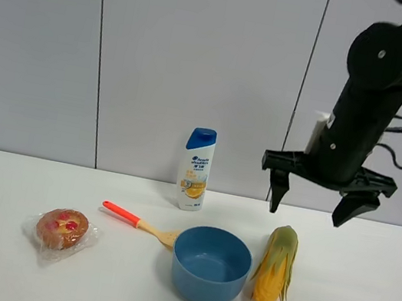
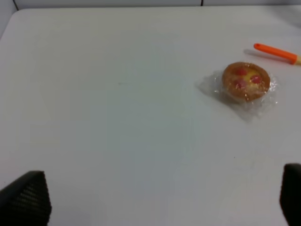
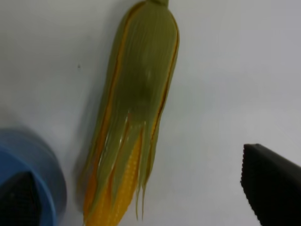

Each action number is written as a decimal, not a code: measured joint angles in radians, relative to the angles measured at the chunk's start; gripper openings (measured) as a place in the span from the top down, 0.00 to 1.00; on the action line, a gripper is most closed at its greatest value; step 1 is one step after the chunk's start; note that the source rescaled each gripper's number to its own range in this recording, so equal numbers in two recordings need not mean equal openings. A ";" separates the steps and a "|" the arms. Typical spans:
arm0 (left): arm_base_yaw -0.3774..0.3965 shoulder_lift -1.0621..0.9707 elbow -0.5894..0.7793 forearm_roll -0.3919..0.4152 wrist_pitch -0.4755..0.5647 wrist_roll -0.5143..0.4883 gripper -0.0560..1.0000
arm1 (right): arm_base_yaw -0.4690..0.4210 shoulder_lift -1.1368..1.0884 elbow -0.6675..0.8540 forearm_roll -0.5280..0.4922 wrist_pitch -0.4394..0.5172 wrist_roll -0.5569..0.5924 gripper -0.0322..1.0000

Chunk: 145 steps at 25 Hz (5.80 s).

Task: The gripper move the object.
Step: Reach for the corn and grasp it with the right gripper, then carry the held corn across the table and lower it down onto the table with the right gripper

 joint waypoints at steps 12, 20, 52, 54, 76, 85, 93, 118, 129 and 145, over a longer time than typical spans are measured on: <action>0.000 0.000 0.000 0.000 0.000 0.000 0.00 | 0.000 0.142 -0.001 -0.001 -0.102 0.084 0.00; 0.000 0.000 0.000 0.000 0.000 0.000 0.00 | 0.000 0.194 -0.001 0.000 -0.167 0.095 0.00; 0.000 0.000 0.000 0.001 0.000 0.000 0.00 | -0.028 0.270 -0.004 -0.001 -0.222 0.068 0.96; 0.000 0.000 0.000 0.001 0.000 0.000 0.00 | -0.028 0.261 -0.004 -0.001 -0.217 0.031 0.96; 0.000 0.000 0.000 0.001 0.000 0.000 0.00 | 0.095 -0.338 -0.077 0.247 0.089 -0.969 0.96; 0.000 0.000 0.000 0.001 0.000 0.000 0.00 | 0.320 -0.108 -0.501 0.274 0.238 -1.105 0.96; 0.000 0.000 0.000 0.001 0.000 0.000 0.00 | 0.459 0.264 -0.852 0.273 0.373 -1.213 0.97; 0.000 0.000 0.000 0.000 0.000 0.000 0.00 | 0.546 0.676 -0.917 0.284 0.348 -1.476 0.97; 0.000 0.000 0.000 0.000 0.000 0.000 0.00 | 0.546 0.722 -0.917 0.257 0.298 -1.345 0.97; 0.000 0.000 0.000 0.000 0.000 0.000 0.00 | 0.546 0.724 -0.917 0.218 0.296 -1.234 0.73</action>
